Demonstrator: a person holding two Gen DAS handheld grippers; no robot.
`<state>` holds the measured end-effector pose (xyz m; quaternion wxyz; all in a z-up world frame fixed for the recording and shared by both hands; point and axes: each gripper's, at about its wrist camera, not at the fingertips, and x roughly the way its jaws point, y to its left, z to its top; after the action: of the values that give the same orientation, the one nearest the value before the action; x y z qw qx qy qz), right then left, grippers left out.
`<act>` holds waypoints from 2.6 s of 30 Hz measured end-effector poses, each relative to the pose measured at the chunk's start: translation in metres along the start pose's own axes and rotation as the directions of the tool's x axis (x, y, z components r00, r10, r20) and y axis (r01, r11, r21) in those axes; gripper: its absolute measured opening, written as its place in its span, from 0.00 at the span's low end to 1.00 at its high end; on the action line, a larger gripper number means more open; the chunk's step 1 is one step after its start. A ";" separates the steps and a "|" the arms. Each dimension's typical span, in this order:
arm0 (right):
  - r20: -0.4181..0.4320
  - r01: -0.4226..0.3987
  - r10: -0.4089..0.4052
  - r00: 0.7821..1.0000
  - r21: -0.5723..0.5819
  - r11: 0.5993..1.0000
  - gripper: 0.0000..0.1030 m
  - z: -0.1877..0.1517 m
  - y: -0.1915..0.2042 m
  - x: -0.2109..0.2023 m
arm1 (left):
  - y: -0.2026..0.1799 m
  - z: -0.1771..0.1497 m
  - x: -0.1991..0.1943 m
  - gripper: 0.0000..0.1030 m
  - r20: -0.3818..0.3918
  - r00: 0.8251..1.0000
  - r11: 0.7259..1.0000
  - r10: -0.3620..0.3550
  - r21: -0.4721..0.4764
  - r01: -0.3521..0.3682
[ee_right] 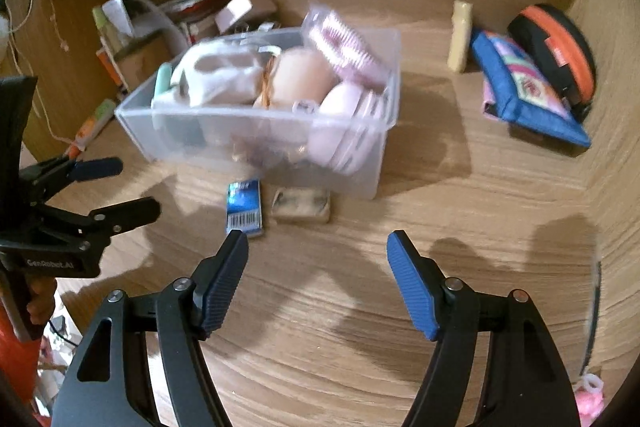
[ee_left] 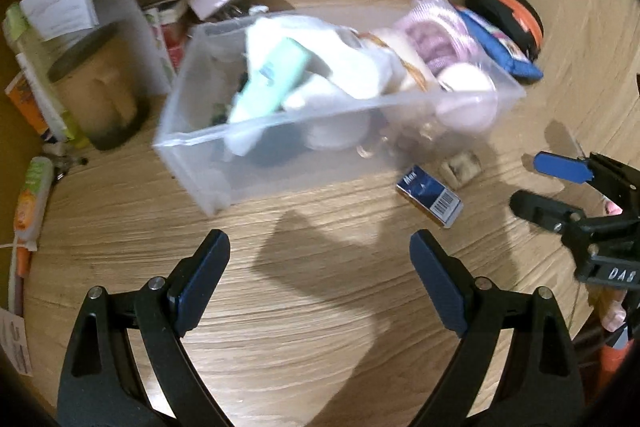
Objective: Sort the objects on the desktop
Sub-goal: 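Move both grippers toward the beige block and blue Max box, then grasp the beige block with the right gripper while the left grasps the blue Max box, then carry the beige block and Max box into the box and release both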
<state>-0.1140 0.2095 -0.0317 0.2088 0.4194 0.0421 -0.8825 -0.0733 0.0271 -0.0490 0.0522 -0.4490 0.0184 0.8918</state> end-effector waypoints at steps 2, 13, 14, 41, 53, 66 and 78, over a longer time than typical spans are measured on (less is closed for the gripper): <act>-0.012 0.010 -0.010 1.000 -0.016 1.000 0.67 -0.001 0.003 0.006 | -0.003 -0.001 0.003 0.90 -0.004 1.000 1.000 -0.012 -0.002 0.012; -0.081 0.010 -0.011 0.997 -0.013 1.000 0.57 0.018 0.012 0.043 | 0.012 -0.014 0.004 0.90 -0.024 0.999 0.999 -0.022 -0.042 0.021; -0.080 0.010 -0.010 0.997 -0.008 1.000 0.57 0.017 0.012 0.044 | 0.012 -0.015 0.004 0.90 -0.022 1.000 0.999 -0.018 -0.030 0.017; 0.005 0.005 -0.005 1.000 0.074 0.997 0.36 0.005 -0.018 0.000 | -0.070 0.020 0.046 0.90 -0.091 0.995 0.975 -0.048 0.213 0.067; 0.032 -0.008 0.005 0.999 0.075 0.997 0.36 0.008 -0.019 -0.004 | -0.058 0.027 0.047 0.47 -0.064 0.996 0.993 -0.064 0.096 0.070; 0.040 -0.031 0.029 0.999 0.050 0.998 0.36 0.010 -0.002 -0.005 | -0.036 0.001 0.022 0.26 -0.018 0.998 0.996 -0.065 0.065 0.066; 0.067 -0.038 0.037 0.997 0.007 0.999 0.36 0.018 0.023 -0.013 | -0.014 0.008 -0.021 0.26 0.117 0.991 0.998 -0.066 -0.003 0.067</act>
<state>-0.1100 0.1888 -0.0079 0.2249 0.3911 0.0237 -0.8922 -0.0655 0.0399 -0.0269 0.0814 -0.3966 -0.0026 0.9144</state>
